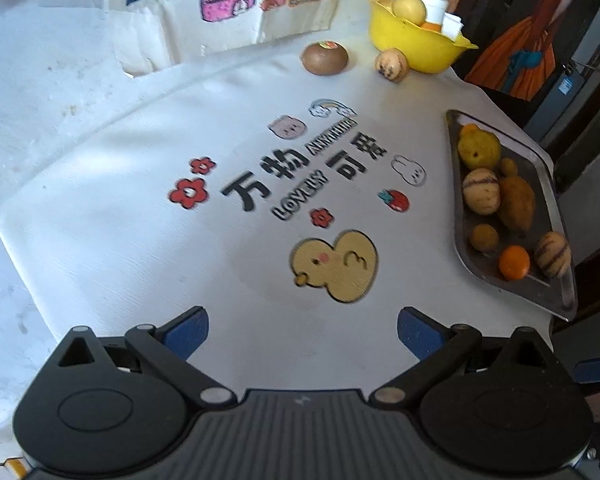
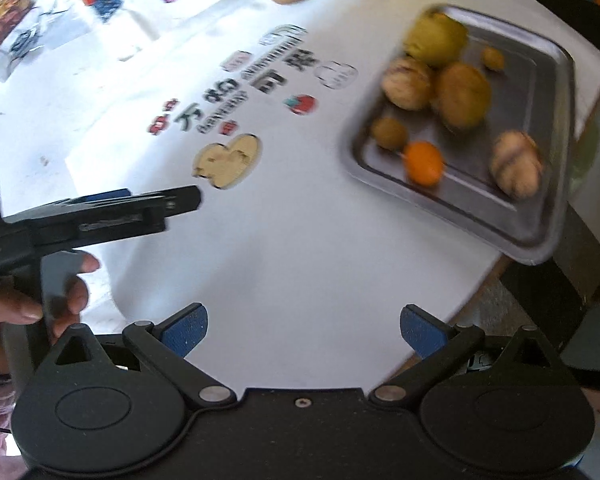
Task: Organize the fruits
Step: 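Move both open tools back toward the kiwi and the last striped melon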
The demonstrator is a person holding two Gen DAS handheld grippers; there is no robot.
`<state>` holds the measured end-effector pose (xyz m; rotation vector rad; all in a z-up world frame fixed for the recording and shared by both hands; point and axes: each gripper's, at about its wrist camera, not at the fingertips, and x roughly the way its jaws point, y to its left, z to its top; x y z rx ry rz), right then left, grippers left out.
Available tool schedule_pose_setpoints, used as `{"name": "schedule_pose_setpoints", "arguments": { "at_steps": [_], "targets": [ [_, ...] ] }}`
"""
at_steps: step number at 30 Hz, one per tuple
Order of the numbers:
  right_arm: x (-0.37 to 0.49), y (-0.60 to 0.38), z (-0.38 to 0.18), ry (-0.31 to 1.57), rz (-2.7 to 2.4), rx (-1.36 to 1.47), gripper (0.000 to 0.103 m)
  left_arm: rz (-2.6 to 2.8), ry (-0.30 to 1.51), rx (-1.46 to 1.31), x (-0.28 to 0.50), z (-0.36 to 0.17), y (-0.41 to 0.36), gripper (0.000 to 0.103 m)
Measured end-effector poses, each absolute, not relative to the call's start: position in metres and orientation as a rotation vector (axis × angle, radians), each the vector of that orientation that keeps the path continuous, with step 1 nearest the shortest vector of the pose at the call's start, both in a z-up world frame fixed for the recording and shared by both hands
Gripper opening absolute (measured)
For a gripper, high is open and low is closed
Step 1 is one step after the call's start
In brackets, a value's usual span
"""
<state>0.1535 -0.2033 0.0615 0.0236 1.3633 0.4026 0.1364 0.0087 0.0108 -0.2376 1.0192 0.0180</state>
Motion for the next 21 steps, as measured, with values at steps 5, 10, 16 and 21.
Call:
{"name": "schedule_pose_setpoints", "arguments": {
  "at_steps": [5, 10, 16, 21],
  "targets": [
    [0.158, -0.183, 0.081, 1.327, 0.47, 0.012, 0.102, 0.038, 1.01, -0.258, 0.144, 0.013, 0.02, 0.102],
    [0.167, -0.173, 0.098, 1.29, 0.513, -0.005, 0.102, 0.054, 0.989, -0.234, 0.153, 0.019, 0.025, 0.102],
    [0.19, -0.173, 0.114, 1.246, 0.527, 0.004, 0.102, 0.057, 0.957, -0.184, 0.172, 0.032, 0.027, 0.102],
    [0.229, -0.186, 0.134, 1.147, 0.468, 0.036, 0.102, 0.056, 0.9, -0.135, 0.194, 0.045, 0.028, 0.103]
  ]
}}
